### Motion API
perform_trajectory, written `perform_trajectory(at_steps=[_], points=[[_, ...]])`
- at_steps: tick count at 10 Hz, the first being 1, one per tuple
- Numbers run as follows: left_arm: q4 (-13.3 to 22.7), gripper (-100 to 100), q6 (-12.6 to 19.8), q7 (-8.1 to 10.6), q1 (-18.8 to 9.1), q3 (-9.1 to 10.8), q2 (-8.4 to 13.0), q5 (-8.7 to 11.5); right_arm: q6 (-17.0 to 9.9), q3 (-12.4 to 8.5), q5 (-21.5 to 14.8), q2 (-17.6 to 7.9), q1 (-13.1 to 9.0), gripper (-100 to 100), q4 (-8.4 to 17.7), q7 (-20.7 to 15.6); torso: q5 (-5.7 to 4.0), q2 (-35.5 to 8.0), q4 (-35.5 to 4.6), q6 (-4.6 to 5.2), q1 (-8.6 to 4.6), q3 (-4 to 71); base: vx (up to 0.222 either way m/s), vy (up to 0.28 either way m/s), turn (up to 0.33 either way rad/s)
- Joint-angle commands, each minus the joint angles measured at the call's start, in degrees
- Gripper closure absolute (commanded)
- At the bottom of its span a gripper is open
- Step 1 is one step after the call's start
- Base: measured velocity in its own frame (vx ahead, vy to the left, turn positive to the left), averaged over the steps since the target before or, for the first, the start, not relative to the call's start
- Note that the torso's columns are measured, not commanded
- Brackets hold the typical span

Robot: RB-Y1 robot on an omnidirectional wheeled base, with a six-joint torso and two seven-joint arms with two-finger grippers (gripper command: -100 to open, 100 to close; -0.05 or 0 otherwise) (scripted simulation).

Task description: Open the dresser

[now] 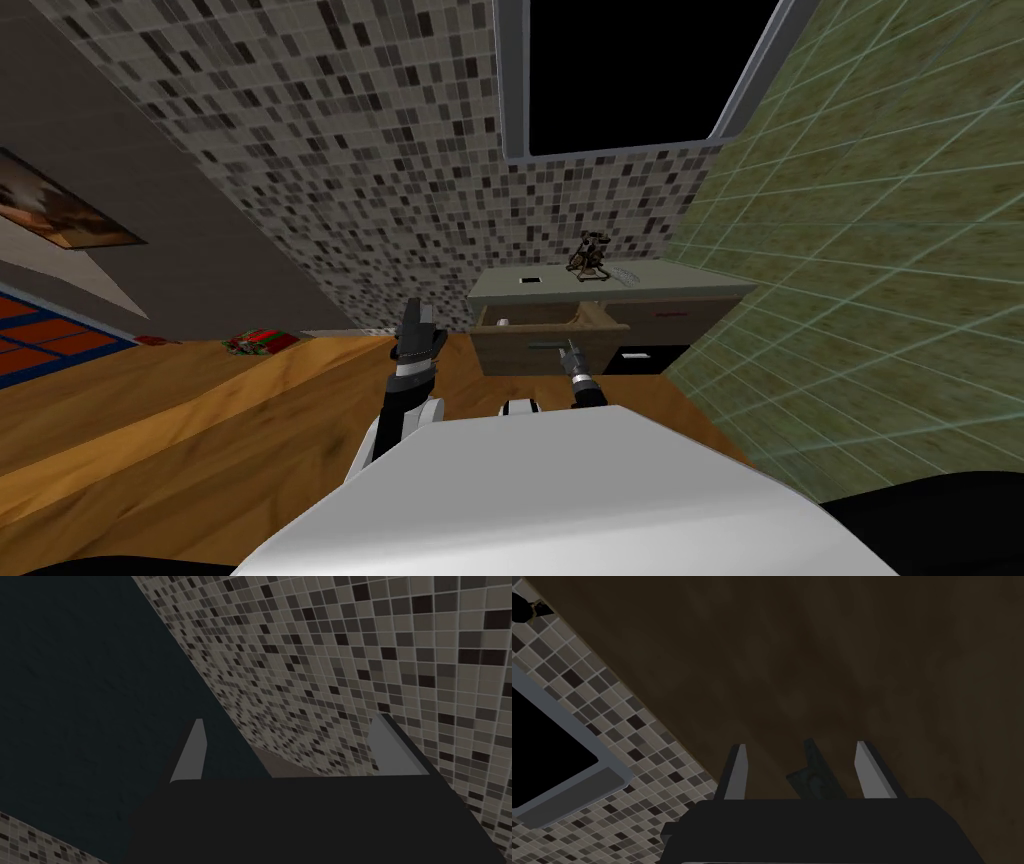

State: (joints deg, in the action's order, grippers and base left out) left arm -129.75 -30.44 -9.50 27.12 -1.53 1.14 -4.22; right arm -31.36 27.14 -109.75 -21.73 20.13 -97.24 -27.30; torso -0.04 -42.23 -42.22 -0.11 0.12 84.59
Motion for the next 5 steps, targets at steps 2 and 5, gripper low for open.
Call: perform_trajectory(at_steps=[2,5], points=[[0.0,0,0.0,0.0,-0.01,-0.01,-0.01,0.0,5.76,-2.79,3.43,-1.46,1.55,-100,-5.41,-3.27,0.08,-0.2,-0.13,0.08,0.0,-0.12,0.015,0.06,-0.127],[0.0,0,0.0,0.0,-0.01,0.0,0.0,0.0,10.1,-4.91,6.13,-2.51,2.8,-100,-9.74,-5.92,0.02,-0.03,-0.06,0.11,-0.17,-0.01,0.019,0.045,-0.137]])
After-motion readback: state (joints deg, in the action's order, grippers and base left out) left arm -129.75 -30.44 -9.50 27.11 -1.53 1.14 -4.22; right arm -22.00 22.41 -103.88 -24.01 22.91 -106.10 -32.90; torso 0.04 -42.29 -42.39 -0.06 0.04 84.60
